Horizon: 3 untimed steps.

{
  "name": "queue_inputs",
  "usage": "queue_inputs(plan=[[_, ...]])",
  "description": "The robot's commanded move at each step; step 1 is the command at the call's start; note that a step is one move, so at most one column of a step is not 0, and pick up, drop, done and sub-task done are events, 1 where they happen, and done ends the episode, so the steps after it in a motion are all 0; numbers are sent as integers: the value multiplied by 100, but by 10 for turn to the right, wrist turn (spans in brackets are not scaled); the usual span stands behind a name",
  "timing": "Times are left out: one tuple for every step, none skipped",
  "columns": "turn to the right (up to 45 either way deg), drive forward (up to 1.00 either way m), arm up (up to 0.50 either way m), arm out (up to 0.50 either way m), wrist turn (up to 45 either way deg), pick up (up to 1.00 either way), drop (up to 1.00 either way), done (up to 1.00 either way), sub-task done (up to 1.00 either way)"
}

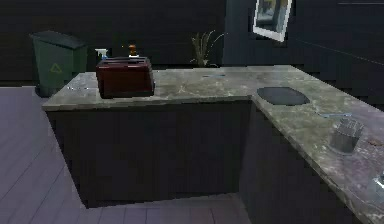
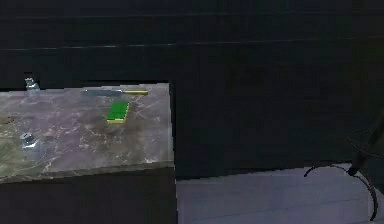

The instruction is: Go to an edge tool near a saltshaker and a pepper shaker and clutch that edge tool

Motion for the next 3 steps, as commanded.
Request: queue_inputs(plan=[[450, 0, 0, 0, 0, 0, 0, 0, 0], [-450, 0, 0, 0, 0, 0, 0, 0, 0], [-150, 0, 0, 0, 0, 0, 0, 0, 0]])
